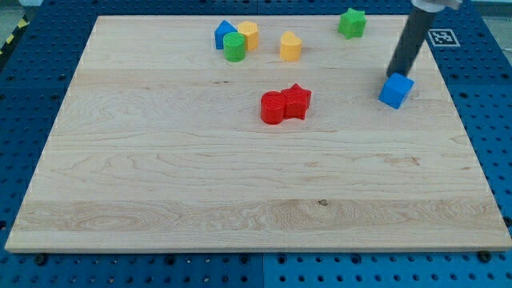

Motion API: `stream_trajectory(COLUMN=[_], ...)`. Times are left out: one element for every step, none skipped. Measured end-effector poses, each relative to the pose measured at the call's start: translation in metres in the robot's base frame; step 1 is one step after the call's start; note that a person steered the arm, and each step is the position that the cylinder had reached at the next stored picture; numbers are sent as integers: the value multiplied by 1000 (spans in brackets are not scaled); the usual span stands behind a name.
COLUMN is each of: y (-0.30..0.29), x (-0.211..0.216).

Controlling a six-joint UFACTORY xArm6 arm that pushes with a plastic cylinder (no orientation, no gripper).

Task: Slide the blue cube towards the bottom right corner of the board

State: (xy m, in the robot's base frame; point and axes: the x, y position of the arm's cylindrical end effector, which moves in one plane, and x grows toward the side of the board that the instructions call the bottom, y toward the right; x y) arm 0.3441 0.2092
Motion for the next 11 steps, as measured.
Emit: stream_trajectory(y=[-22,-11,21,27,38,62,69,67,65,65,65], x=[5,40,75,75,66,74,86,93,109,129,145])
